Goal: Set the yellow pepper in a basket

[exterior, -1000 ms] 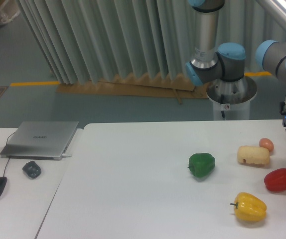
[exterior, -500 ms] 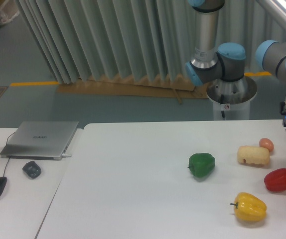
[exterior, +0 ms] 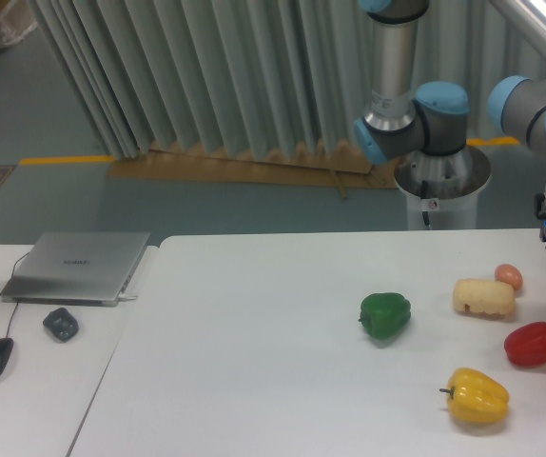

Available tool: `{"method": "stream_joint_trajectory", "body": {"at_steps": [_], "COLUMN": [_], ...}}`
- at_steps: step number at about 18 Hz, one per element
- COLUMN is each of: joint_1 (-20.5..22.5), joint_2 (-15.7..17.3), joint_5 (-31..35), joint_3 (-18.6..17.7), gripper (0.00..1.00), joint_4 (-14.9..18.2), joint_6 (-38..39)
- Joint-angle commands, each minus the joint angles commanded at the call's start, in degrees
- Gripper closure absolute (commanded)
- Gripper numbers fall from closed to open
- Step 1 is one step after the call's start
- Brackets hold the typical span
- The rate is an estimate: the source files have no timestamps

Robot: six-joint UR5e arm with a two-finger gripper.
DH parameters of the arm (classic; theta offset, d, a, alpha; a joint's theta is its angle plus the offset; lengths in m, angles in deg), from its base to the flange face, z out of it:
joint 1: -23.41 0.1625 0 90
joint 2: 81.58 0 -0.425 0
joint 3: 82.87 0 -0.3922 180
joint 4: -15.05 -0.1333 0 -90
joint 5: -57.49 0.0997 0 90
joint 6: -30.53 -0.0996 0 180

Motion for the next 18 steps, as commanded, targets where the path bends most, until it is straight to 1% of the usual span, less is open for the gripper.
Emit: {"method": "stream_joint_trajectory", "body": {"at_steps": [18], "joint_1": [-0.4], "joint_2": [0.4], "joint_5": [0.4], "joint_3": [-0.7], "gripper": [0.0], "joint_4": [0.0], "joint_6": [1.9]}}
